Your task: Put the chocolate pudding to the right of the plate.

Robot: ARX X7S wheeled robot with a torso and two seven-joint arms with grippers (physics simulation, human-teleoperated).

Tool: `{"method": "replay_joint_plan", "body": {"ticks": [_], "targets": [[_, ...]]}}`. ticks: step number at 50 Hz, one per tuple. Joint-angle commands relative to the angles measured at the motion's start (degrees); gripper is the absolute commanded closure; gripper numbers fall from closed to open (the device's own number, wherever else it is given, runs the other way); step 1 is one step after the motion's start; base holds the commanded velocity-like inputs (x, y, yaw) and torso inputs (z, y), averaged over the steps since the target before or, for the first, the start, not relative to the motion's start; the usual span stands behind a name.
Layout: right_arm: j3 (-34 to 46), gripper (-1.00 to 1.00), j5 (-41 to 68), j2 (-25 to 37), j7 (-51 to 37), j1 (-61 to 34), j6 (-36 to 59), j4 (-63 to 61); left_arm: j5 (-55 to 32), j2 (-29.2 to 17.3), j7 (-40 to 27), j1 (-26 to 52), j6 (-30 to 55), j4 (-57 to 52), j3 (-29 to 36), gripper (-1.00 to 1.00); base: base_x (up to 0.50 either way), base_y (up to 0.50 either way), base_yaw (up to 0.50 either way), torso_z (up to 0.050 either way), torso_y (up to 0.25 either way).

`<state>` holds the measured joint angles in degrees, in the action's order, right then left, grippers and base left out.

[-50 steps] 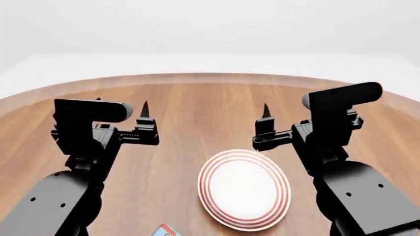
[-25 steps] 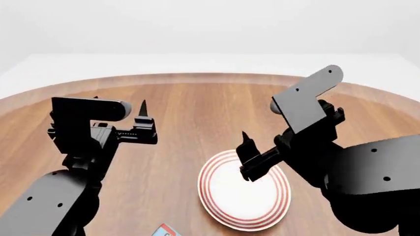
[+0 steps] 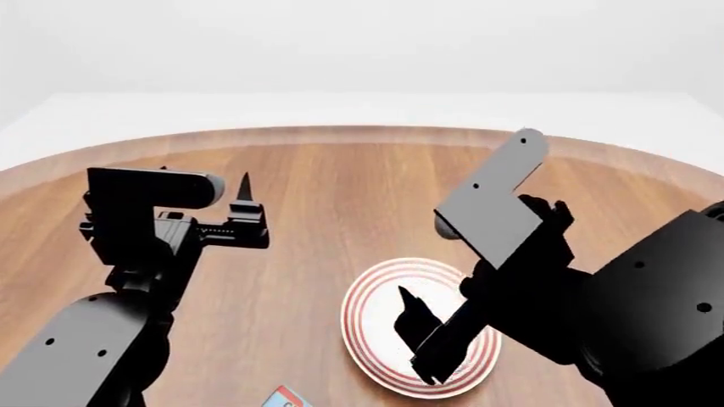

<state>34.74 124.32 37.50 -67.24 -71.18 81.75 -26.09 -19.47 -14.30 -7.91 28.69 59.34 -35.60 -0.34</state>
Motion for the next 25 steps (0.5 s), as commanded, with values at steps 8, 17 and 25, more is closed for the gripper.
{"method": "replay_joint_plan", "body": {"ticks": [8,17,25], "targets": [[9.2,-1.0,11.9,2.2,-8.0,-1.5,-8.0,-12.5,-0.4,-0.4,-0.5,-0.1,0.0,-0.1,-0.1,-1.0,0.0,0.0,0.0,0.0,0.0],[10.6,-1.0,11.5,1.1,-9.5,0.1,-11.0,-15.0,-0.6,-0.6,-0.7,-0.2,-0.3,0.2,-0.2,-1.0,0.0,0.0,0.0,0.0,0.0],[10.9,-1.0,12.7,0.0,-9.8,0.0,-13.9,-16.7,-0.7,-0.7,-0.8,-0.2,-0.5,0.4,-0.1,-1.0,0.0,0.0,0.0,0.0,0.0]]}}
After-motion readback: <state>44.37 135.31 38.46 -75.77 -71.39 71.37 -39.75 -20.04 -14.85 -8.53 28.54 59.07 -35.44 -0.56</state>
